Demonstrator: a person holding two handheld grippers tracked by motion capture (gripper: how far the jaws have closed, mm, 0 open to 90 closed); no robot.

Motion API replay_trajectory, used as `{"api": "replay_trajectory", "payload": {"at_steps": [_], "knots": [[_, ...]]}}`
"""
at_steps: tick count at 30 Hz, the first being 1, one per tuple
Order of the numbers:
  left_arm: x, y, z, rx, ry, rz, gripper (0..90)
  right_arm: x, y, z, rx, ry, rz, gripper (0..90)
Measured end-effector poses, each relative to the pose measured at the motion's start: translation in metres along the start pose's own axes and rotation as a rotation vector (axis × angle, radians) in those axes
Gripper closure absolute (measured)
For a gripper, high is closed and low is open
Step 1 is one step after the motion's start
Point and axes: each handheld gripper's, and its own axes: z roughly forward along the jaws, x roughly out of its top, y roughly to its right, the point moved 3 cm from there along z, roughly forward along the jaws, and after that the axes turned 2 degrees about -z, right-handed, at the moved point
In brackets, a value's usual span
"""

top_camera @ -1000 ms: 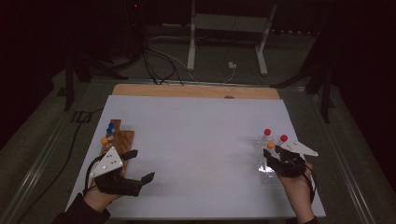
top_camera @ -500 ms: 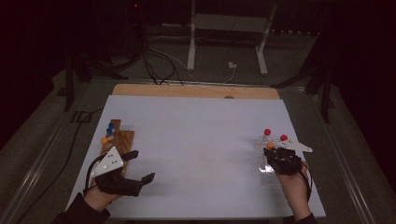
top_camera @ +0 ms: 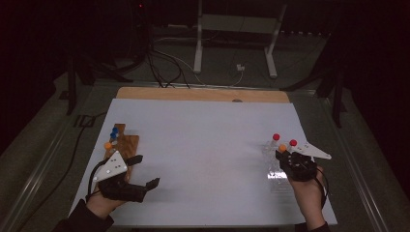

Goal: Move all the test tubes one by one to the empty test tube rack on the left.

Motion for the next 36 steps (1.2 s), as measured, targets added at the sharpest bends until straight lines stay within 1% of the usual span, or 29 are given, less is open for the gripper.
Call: {"api": "replay_trajectory", "payload": {"at_steps": [4, 6, 7, 9, 10, 12, 15, 19, 20, 24, 26, 30, 31, 33, 34, 36], "knots": [[0.001, 0.0, 0.0, 0.003, 0.002, -0.001, 6.8, 0.008, 0.0, -0.012, -0.002, 0.043, 0.003, 74.6], [0.002, 0.001, 0.0, -0.007, 0.002, -0.004, 6.8, 0.011, 0.0, -0.018, -0.004, 0.06, -0.004, 74.6], [0.003, 0.001, 0.001, -0.004, 0.003, -0.001, 6.8, 0.013, -0.001, -0.021, -0.006, 0.07, -0.005, 74.6], [0.004, 0.002, 0.001, -0.012, 0.002, -0.001, 6.8, 0.017, -0.004, -0.028, 0.01, 0.095, -0.006, 74.6], [0.005, 0.003, 0.002, -0.009, 0.002, 0.0, 6.8, 0.018, -0.006, -0.03, 0.014, 0.1, -0.009, 74.6], [0.007, 0.005, 0.003, -0.022, 0.0, 0.005, 6.8, 0.022, -0.012, -0.035, 0.036, 0.114, -0.02, 74.6], [0.011, 0.01, 0.005, -0.037, -0.002, 0.021, 6.8, 0.025, -0.028, -0.038, 0.077, 0.127, -0.072, 74.6], [0.016, 0.016, 0.01, -0.068, 0.001, 0.027, 6.9, 0.027, -0.05, -0.039, 0.129, 0.131, -0.129, 74.6], [0.017, 0.018, 0.011, -0.076, 0.0, 0.028, 6.8, 0.026, -0.056, -0.038, 0.151, 0.128, -0.137, 74.6], [0.024, 0.026, 0.018, -0.107, -0.003, 0.042, 6.8, 0.025, -0.074, -0.034, 0.205, 0.116, -0.164, 74.5], [0.027, 0.031, 0.022, -0.13, -0.003, 0.051, 6.9, 0.023, -0.082, -0.03, 0.228, 0.103, -0.177, 74.5], [0.032, 0.038, 0.034, -0.16, -0.013, 0.064, 6.9, 0.02, -0.095, -0.025, 0.277, 0.08, -0.19, 74.6], [0.034, 0.04, 0.037, -0.179, -0.018, 0.064, 6.9, 0.019, -0.099, -0.023, 0.289, 0.075, -0.198, 74.6], [0.037, 0.044, 0.045, -0.197, -0.023, 0.071, 6.9, 0.018, -0.105, -0.02, 0.308, 0.065, -0.213, 74.6], [0.039, 0.047, 0.048, -0.215, -0.026, 0.073, 6.9, 0.017, -0.109, -0.019, 0.315, 0.059, -0.217, 74.6], [0.042, 0.051, 0.055, -0.229, -0.031, 0.079, 6.9, 0.017, -0.114, -0.017, 0.336, 0.055, -0.222, 74.6]]}}
